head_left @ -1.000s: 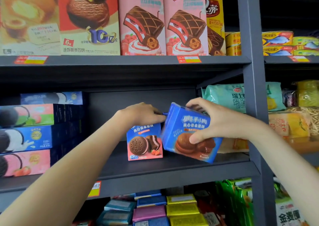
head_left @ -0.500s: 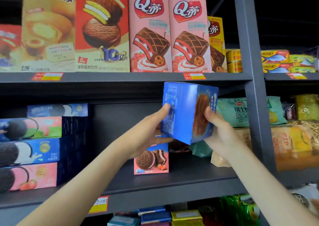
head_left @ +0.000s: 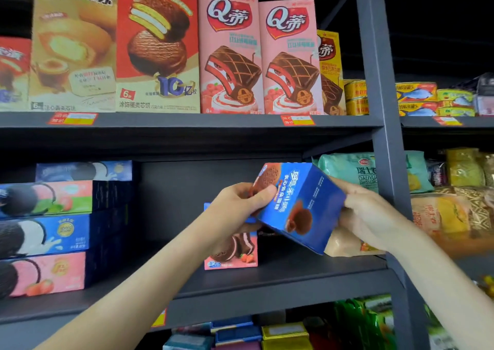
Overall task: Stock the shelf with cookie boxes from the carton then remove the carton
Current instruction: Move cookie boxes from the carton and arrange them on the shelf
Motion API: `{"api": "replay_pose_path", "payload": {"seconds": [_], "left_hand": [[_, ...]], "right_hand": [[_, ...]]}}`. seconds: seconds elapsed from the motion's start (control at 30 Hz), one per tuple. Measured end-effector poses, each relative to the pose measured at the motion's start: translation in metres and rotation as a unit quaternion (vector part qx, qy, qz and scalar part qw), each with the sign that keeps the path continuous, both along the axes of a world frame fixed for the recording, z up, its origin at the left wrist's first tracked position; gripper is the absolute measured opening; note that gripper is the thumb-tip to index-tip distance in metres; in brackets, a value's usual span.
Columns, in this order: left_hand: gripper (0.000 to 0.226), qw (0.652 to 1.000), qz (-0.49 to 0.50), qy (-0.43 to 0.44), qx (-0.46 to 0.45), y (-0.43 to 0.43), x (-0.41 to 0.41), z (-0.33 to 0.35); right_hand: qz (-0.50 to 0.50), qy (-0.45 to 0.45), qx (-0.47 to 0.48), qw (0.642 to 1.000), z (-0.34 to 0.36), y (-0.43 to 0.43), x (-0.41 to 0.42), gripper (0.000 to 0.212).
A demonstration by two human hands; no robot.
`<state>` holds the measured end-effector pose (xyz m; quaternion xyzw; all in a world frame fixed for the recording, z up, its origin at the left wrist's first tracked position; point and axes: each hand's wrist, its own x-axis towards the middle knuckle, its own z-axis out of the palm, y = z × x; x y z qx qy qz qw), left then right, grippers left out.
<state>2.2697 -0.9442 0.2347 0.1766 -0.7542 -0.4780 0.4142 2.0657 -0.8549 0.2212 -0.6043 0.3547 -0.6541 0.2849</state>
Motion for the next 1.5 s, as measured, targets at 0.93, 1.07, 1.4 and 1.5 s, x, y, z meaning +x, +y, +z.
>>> {"api": "replay_pose_path", "payload": {"seconds": [0.93, 1.07, 1.4, 1.5], "left_hand": [[0.077, 0.886, 0.153, -0.257, -0.355, 0.003, -0.012, 0.0], [0.056, 0.956, 0.141, -0.081, -0.244, 0.007, -0.016, -0.012], [0.077, 0.857, 0.27, -0.063, -0.434, -0.034, 0.027, -0.012], [0.086, 0.851, 0.279, -0.197, -0.399, -0.057, 0.045, -0.018]], "right_hand": [[-0.274, 0.417, -0.035, 0.866, 0.033, 0.024, 0.016, 0.038], [-0.33, 0.343, -0.028, 0.879, 0.023, 0.021, 0.015, 0.067], [-0.295, 0.503, 0.033, 0.812, 0.034, 0.009, 0.005, 0.068], [-0.27, 0.515, 0.033, 0.813, 0.032, -0.006, 0.009, 0.059]]}}
